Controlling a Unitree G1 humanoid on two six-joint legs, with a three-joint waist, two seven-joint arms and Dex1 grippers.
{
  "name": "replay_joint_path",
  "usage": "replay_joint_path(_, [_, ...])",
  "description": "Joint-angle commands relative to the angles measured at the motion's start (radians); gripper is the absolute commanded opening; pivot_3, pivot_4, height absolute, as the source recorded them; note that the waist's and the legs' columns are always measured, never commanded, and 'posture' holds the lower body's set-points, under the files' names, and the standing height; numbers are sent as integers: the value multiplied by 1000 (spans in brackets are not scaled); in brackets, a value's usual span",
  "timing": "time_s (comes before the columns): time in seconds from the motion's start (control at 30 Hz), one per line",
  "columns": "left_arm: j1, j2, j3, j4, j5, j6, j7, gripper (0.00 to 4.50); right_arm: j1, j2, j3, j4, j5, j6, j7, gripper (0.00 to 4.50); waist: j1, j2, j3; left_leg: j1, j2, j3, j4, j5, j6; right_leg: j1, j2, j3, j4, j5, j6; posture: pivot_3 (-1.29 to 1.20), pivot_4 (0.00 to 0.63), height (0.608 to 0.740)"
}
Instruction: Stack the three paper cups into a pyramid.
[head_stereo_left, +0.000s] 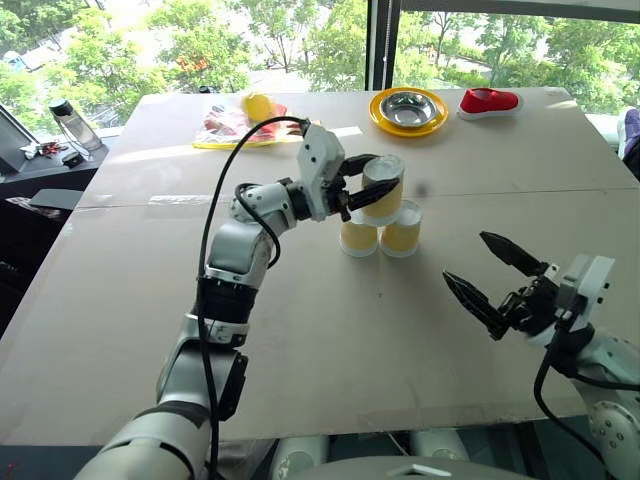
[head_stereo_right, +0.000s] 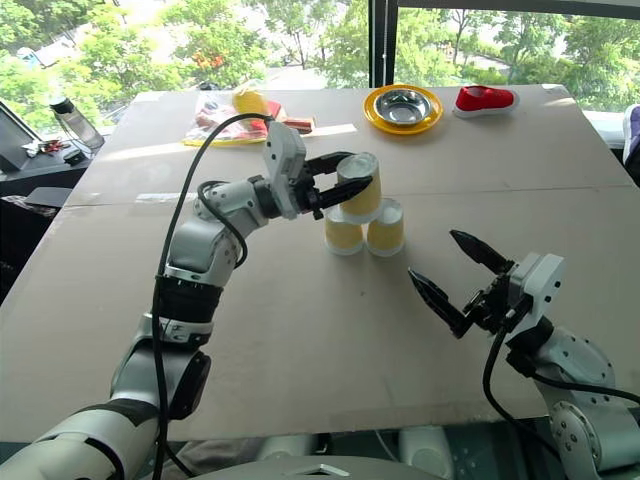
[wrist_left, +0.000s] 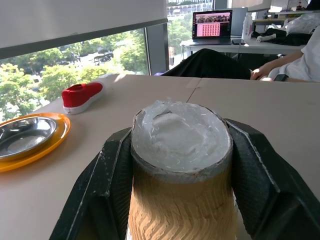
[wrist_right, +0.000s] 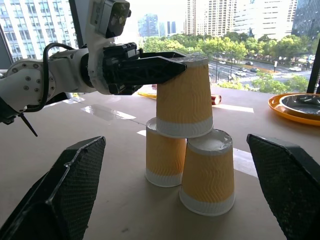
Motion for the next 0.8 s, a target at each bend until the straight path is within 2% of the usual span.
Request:
replay_joint_path(0.03, [-24, -12, 12, -5, -1, -20, -3, 2108, -14, -8, -10, -48, 18, 4, -14, 4500, 0, 0, 0, 0, 0, 0, 0, 0, 0, 0, 0, 0, 0, 0, 0, 0, 150, 740])
replay_joint_path(0.13, [-18, -25, 24, -8, -8, -30, 5, 2108, -18, -10, -9, -47, 20, 7, -18, 4500, 0, 0, 0, 0, 0, 0, 0, 0, 0, 0, 0, 0, 0, 0, 0, 0, 150, 740])
replay_joint_path(0.17, [-18, -33, 33, -14, -17, -37, 7, 3111, -19, -10, -10, -47, 22, 8, -18, 4500, 0, 0, 0, 0, 0, 0, 0, 0, 0, 0, 0, 0, 0, 0, 0, 0, 150, 740])
replay_joint_path(0.27, [-24, -38, 52, -35, -33, -43, 4, 4313, -19, -8, -12, -41, 23, 4, -14, 4500, 0, 0, 0, 0, 0, 0, 0, 0, 0, 0, 0, 0, 0, 0, 0, 0, 150, 740])
replay_joint_path(0.3, [-26, -35, 56, -42, -36, -39, 3, 4423, -18, -7, -12, -37, 22, 0, -10, 4500, 0, 0, 0, 0, 0, 0, 0, 0, 0, 0, 0, 0, 0, 0, 0, 0, 150, 740])
replay_joint_path(0.6, [-46, 6, 100, -152, -51, 20, 38, 4423, -17, -1, -8, -2, 16, -17, 27, 4500, 0, 0, 0, 0, 0, 0, 0, 0, 0, 0, 0, 0, 0, 0, 0, 0, 150, 740])
replay_joint_path(0.8, [40, 90, 198, -368, -201, 162, 51, 4423, 1, -8, -22, 46, 14, -38, 73, 4500, -2, 0, 0, 0, 1, 0, 0, 0, 0, 0, 0, 0, 0, 0, 0, 0, 150, 740])
